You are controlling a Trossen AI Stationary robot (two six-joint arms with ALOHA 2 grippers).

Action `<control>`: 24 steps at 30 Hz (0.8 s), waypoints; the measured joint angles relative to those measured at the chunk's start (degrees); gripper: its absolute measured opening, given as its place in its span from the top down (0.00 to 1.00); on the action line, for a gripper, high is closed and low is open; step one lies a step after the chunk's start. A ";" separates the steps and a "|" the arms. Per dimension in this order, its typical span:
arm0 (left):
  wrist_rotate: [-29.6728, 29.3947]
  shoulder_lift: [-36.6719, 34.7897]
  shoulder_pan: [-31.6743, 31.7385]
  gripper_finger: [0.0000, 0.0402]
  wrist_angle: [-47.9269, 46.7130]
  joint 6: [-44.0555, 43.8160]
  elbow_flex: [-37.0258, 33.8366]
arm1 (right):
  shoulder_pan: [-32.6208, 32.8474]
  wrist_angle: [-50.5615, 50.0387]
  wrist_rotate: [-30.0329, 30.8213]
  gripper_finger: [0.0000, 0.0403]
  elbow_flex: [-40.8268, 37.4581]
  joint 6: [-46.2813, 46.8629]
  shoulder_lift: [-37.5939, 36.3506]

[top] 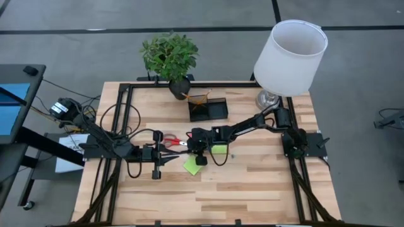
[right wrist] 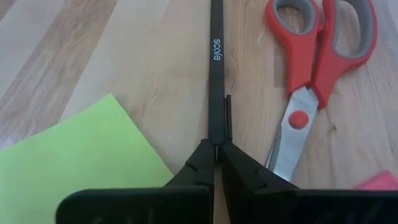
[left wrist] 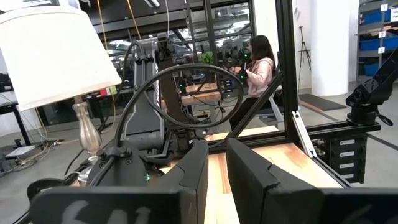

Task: Pick and place office supplies into organizer
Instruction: Put the black ballpen into the desk organizer

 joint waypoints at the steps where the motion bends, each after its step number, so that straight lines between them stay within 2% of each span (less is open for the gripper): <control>1: 0.00 0.00 0.00 0.87 0.00 0.00 0.00 | 0.15 -0.54 0.74 1.00 0.00 -0.02 -0.27; 13: 0.02 0.00 0.00 0.87 -0.11 0.00 0.00 | 3.86 -11.46 10.35 1.00 -0.20 -0.31 -9.34; 24: 0.02 0.00 0.00 0.87 -0.09 -0.04 0.00 | 5.73 -28.93 23.53 1.00 -0.11 0.88 -20.85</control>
